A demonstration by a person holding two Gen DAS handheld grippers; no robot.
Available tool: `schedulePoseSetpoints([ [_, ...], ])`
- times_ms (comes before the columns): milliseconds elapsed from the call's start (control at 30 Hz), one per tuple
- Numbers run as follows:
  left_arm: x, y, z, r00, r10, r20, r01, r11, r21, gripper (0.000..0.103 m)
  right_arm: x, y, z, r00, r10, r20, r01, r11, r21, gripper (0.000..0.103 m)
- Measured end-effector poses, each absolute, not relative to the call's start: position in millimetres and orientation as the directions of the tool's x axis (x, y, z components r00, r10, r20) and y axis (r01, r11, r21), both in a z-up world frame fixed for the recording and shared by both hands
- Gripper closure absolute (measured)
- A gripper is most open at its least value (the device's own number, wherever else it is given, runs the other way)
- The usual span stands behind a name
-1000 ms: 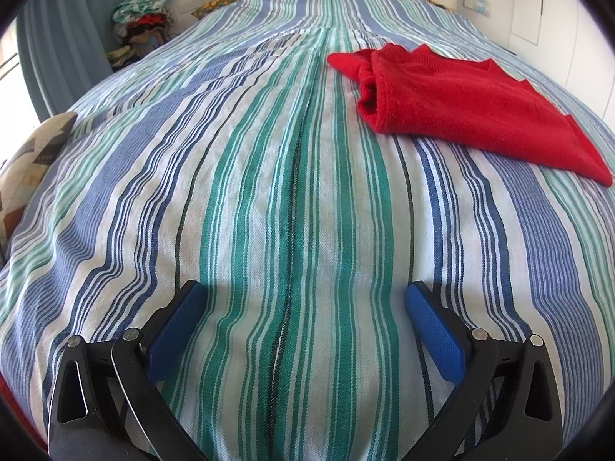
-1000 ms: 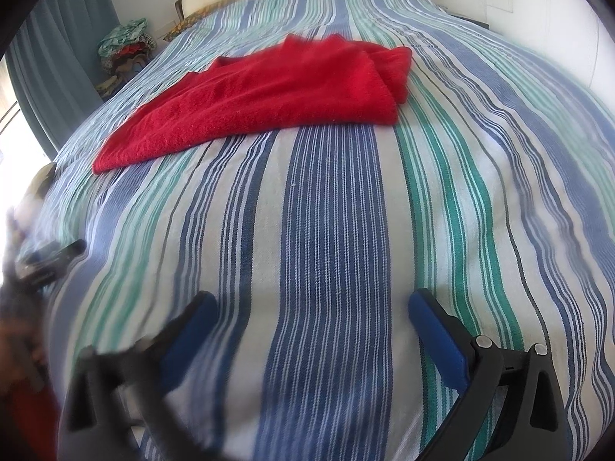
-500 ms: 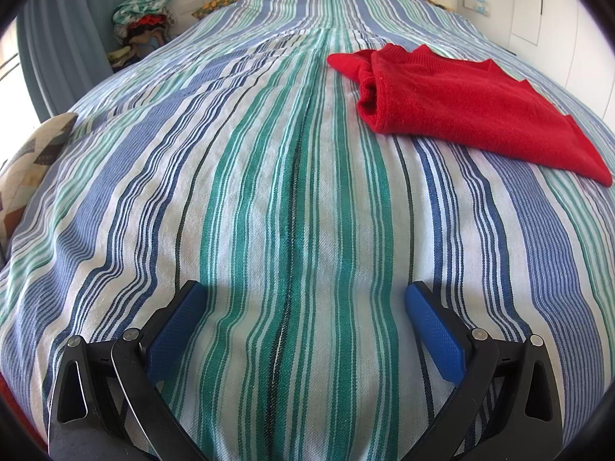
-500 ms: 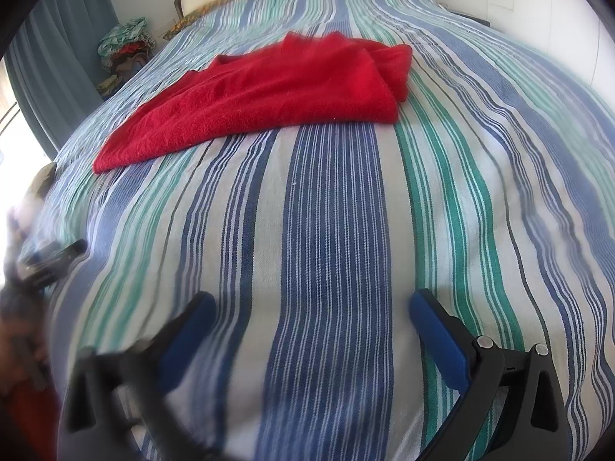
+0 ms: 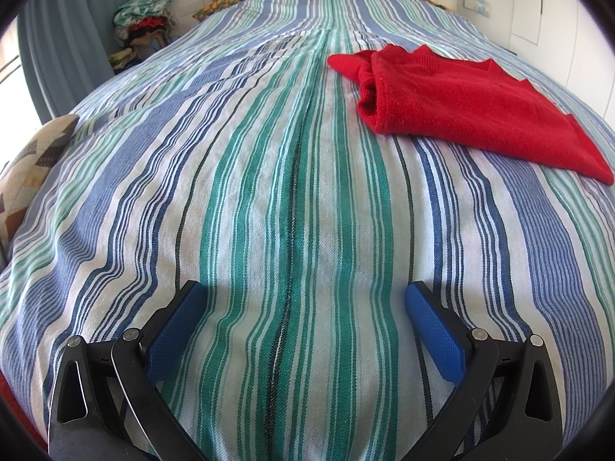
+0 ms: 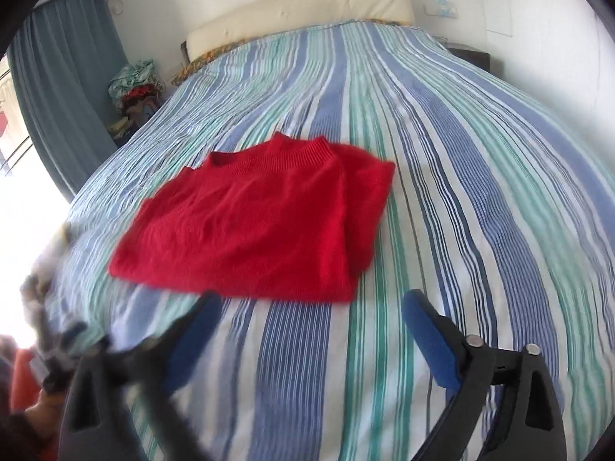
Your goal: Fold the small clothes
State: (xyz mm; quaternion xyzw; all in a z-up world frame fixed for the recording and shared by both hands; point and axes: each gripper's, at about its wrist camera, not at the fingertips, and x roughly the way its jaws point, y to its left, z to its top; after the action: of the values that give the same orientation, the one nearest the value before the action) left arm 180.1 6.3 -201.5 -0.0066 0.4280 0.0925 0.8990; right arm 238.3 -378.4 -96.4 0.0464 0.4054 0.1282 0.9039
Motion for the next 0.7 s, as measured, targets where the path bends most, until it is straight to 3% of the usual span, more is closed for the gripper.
schedulePoseSetpoints([
  [133, 180, 6, -201, 0.619, 0.164, -0.768, -0.173, 0.982, 0.070, 0.000, 294, -370, -100, 0.585, 0.239, -0.775, -0.248, 0.963, 0.110, 0.052],
  [367, 180, 5, -201, 0.621, 0.166, -0.766, -0.174, 0.982, 0.072, 0.000, 347, -357, -125, 0.509, 0.210, -0.835, -0.225, 0.969, 0.107, 0.062],
  [400, 180, 5, -201, 0.621, 0.166, -0.766, -0.174, 0.982, 0.072, 0.000, 354, -356, -133, 0.482, 0.197, -0.854, -0.209, 0.972, 0.106, 0.071],
  [433, 180, 5, -201, 0.621, 0.166, -0.766, -0.174, 0.982, 0.072, 0.000, 360, -356, -140, 0.456, 0.176, -0.872, -0.192, 0.977, 0.096, 0.091],
  [467, 180, 5, -201, 0.621, 0.166, -0.766, -0.174, 0.982, 0.072, 0.000, 362, -356, -144, 0.454, 0.150, -0.878, -0.182, 0.981, 0.073, 0.100],
  [600, 180, 5, -202, 0.621, 0.168, -0.765, -0.174, 0.982, 0.074, 0.000, 358, -360, -134, 0.530, 0.126, -0.839, -0.137, 0.989, 0.062, 0.100],
  [700, 180, 6, -201, 0.622, 0.167, -0.765, -0.174, 0.982, 0.073, 0.000, 361, -360, -146, 0.493, 0.094, -0.865, -0.136, 0.990, 0.030, 0.099],
])
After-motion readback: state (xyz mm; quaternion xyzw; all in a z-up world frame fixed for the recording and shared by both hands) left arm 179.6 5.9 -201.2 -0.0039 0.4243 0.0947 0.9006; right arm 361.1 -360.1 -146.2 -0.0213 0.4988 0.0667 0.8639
